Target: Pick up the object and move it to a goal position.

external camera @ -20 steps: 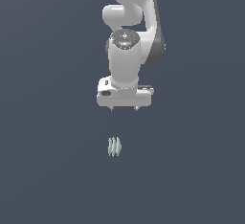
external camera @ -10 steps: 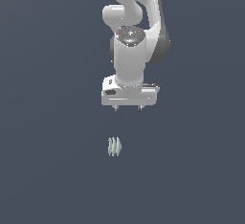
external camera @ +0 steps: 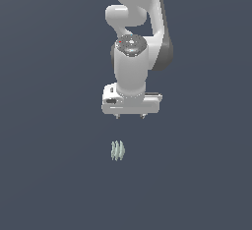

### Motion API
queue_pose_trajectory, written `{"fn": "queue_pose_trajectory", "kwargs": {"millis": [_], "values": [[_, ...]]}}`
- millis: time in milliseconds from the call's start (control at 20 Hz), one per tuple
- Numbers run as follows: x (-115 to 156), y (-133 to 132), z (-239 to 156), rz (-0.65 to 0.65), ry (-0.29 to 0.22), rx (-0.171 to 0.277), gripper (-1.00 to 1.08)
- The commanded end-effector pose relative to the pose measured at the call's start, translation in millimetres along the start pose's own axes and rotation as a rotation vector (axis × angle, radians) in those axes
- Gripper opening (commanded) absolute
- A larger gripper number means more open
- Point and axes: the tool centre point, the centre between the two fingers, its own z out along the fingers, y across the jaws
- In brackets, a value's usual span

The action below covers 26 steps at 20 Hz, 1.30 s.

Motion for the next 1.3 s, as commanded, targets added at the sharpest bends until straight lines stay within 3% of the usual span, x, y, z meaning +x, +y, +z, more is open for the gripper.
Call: {"fn": "queue_pose_trajectory", "kwargs": {"millis": [0, 650, 1250], "values": [[8.3, 4.0, 5.9, 0.001, -0.002, -0.002, 1.00], [65.2, 37.7, 58.1, 0.008, -0.011, -0.012, 1.00], [84.8, 54.2, 85.6, 0.010, -0.016, -0.017, 1.00]]}}
